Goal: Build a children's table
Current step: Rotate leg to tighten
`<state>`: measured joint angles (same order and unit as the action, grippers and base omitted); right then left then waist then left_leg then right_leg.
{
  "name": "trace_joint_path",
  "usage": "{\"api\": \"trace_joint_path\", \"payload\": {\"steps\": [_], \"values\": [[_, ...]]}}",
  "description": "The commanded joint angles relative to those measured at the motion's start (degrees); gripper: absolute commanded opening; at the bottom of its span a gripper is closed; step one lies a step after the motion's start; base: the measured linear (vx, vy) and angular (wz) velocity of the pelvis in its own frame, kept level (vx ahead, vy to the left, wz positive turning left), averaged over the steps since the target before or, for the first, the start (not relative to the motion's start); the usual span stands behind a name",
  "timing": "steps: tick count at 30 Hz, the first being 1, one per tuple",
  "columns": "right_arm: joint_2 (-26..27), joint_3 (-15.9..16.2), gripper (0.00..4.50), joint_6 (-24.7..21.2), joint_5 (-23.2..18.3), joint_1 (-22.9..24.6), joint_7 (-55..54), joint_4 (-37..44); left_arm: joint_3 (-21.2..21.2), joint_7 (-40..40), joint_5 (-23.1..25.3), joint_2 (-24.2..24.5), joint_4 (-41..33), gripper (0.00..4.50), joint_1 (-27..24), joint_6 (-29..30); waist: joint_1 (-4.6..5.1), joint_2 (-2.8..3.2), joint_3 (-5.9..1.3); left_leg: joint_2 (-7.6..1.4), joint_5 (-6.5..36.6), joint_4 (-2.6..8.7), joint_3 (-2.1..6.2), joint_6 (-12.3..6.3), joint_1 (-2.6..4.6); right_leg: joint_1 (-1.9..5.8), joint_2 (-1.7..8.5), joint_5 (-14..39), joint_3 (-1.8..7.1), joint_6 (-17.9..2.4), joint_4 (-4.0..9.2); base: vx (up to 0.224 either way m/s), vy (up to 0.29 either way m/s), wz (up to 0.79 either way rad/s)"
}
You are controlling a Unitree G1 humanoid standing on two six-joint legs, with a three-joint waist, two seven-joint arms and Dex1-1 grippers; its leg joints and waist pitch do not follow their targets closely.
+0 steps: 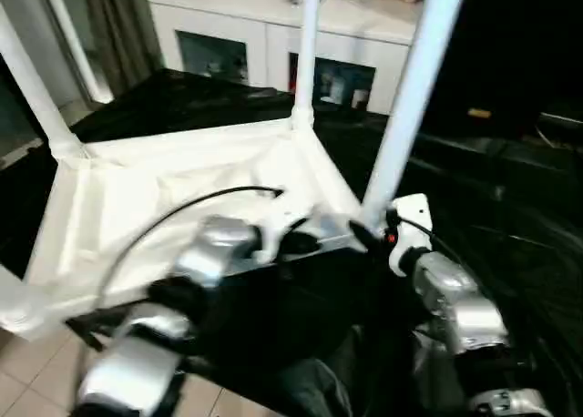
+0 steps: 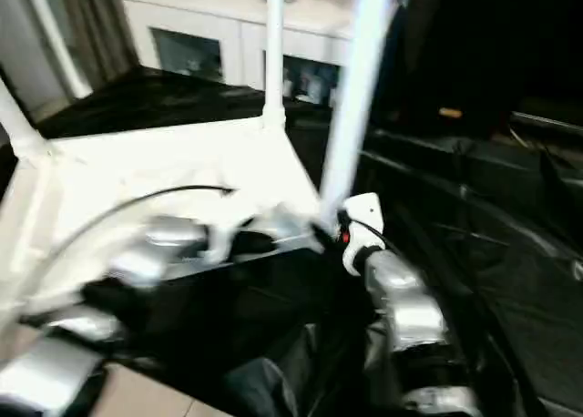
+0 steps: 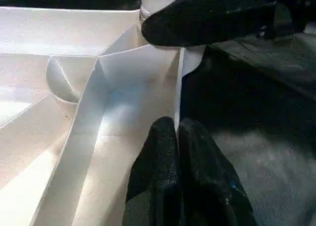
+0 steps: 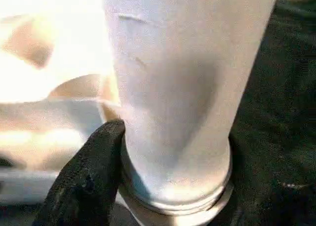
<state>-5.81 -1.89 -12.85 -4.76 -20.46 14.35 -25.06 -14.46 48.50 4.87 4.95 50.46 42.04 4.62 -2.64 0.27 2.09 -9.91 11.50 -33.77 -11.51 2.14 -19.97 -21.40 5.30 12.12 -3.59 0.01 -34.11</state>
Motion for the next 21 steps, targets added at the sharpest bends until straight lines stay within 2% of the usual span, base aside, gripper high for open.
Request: {"api": "trace_joint_path", "payload": {"steps": [1, 3, 5, 6, 8, 10, 11, 12, 13, 15, 17, 18, 19, 21], "values": [[3.47, 2.94, 2.73, -1.95, 1.31, 1.47, -2.98, -2.73, 0.78, -9.47, 0.53, -2.68, 3.84, 0.00, 1.82, -0.19, 0.44, -0.08, -2.02, -3.44, 21.54, 5.31, 2.15, 2.34, 1.28, 0.33, 3.65, 20.28, 2.89, -9.61, 5.67, 0.000, 0.000, 0.00], [4.13, 3.29, 2.73, -1.69, 1.69, 1.11, -3.61, -2.72, 0.37, -9.78, 1.24, -2.94, 4.94, 0.00, 2.37, -1.49, 0.34, -0.07, -2.04, -3.43, 20.79, 5.40, 2.16, 1.97, 1.14, 0.47, 3.65, 18.77, 2.99, -9.78, 5.48, 0.000, 0.000, 0.00], [4.50, 3.35, 2.73, -1.27, 2.40, 0.88, -4.41, -2.61, 0.46, -9.54, 1.61, -2.99, 5.98, 0.00, 2.82, -2.63, 0.33, 0.00, -2.11, -3.44, 19.29, 5.42, 2.17, 1.13, 0.65, 0.86, 3.86, 17.01, 3.10, -10.18, 5.34, 0.000, 0.000, 0.00], [4.64, 2.68, 3.08, -0.96, 1.93, 0.94, -4.48, -2.20, 0.49, -8.78, 1.66, -2.73, 6.15, 0.00, 2.86, -3.25, 0.30, -0.03, -2.14, -3.39, 19.16, 5.36, 2.13, 0.97, 0.65, 0.86, 3.95, 17.15, 3.12, -10.16, 5.36, 0.000, 0.000, 0.00], [4.70, 1.68, 3.42, -0.46, 0.98, 1.13, -4.26, -1.25, 0.58, -8.14, 1.76, -2.35, 6.45, 0.00, 2.91, -4.36, 0.31, -0.02, -2.10, -3.42, 19.37, 5.37, 2.09, 0.65, 0.66, 0.83, 4.02, 18.02, 3.16, -10.02, 5.46, 0.000, 0.000, 0.00], [4.53, 1.28, 3.49, -0.16, 0.61, 1.25, -4.08, -0.65, 0.71, -7.93, 1.70, -2.19, 6.58, 0.00, 2.93, -4.83, 0.30, -0.14, -2.11, -3.42, 19.31, 5.43, 2.18, 0.47, 0.53, 0.93, 4.10, 19.17, 3.15, -9.58, 5.53, 0.000, 0.000, 0.00], [4.27, 0.85, 3.60, 0.24, 0.32, 1.36, -4.15, 0.08, 0.83, -7.62, 1.62, -2.08, 7.06, 0.00, 3.12, -5.60, 0.42, -0.12, -2.16, -3.42, 18.41, 5.52, 2.30, 0.32, 0.17, 1.19, 4.16, 18.90, 3.10, -9.28, 5.47, 0.000, 0.000, 0.00], [4.04, 0.56, 3.71, 0.67, 0.12, 1.43, -4.13, 0.55, 0.90, -7.48, 1.60, -2.03, 7.46, 0.00, 3.27, -6.24, 0.52, -0.27, -2.19, -3.42, 18.21, 5.52, 2.30, 0.22, 0.13, 1.19, 4.11, 18.84, 3.06, -9.09, 5.50, 0.000, 0.000, 0.00], [3.53, 0.22, 3.79, 1.09, 0.16, 1.50, -4.36, 1.10, 0.92, -6.94, 1.51, -1.97, 7.74, 0.00, 3.36, -7.06, 0.64, -0.18, -2.28, -3.50, 17.67, 5.46, 2.32, 0.15, 0.16, 1.16, 4.08, 17.79, 3.06, -9.30, 5.38, 0.000, 0.000, 0.00], [2.13, -0.48, 3.94, 1.85, -0.08, 1.71, -3.95, 2.78, 1.20, -5.85, 1.21, -1.95, 8.01, 0.00, 3.43, -8.94, 0.84, -0.37, -2.40, -3.55, 15.77, 5.34, 2.22, -0.37, -0.12, 1.34, 3.96, 14.10, 3.04, -10.21, 4.99, 0.000, 0.000, 0.00], [1.09, -0.88, 3.94, 1.85, -0.49, 2.16, -2.77, 4.47, 1.23, -4.90, 1.09, -1.90, 7.92, 0.00, 3.33, -10.23, 0.65, -0.46, -2.72, -3.50, 12.21, 4.83, 1.97, -2.10, -0.27, 1.61, 4.04, 9.23, 3.06, -11.38, 4.44, 0.000, 0.000, 0.00], [-0.63, -1.39, 3.94, 1.38, -2.11, 3.47, 0.60, 7.90, 1.38, -4.16, 0.83, -1.85, 7.49, 0.00, 3.04, -12.17, 0.59, -0.55, -2.66, -3.45, 11.59, 4.72, 1.85, -2.85, -0.26, 1.57, 3.96, 8.00, 3.05, -11.76, 4.42, 0.000, 0.000, 0.00], [-2.82, -1.74, 3.94, 0.89, -3.88, 5.54, 4.62, 12.12, 2.12, -3.67, -0.14, -1.95, 6.74, 0.00, 2.73, -13.41, 0.00, -0.81, -3.00, -3.54, 8.14, 4.18, 1.70, -5.11, -0.36, 1.96, 4.08, 2.87, 3.10, -12.43, 3.76, 0.000, 0.000, 0.00], [-3.80, -2.00, 3.94, 0.44, -4.83, 6.49, 6.31, 13.66, 2.38, -2.72, -0.73, -1.86, 6.32, 0.00, 2.64, -13.28, -0.18, -0.71, -3.30, -3.50, 3.97, 3.80, 1.70, -7.05, -0.74, 2.15, 4.06, -2.98, 3.02, -13.26, 2.93, 0.000, 0.000, 0.00]]}}
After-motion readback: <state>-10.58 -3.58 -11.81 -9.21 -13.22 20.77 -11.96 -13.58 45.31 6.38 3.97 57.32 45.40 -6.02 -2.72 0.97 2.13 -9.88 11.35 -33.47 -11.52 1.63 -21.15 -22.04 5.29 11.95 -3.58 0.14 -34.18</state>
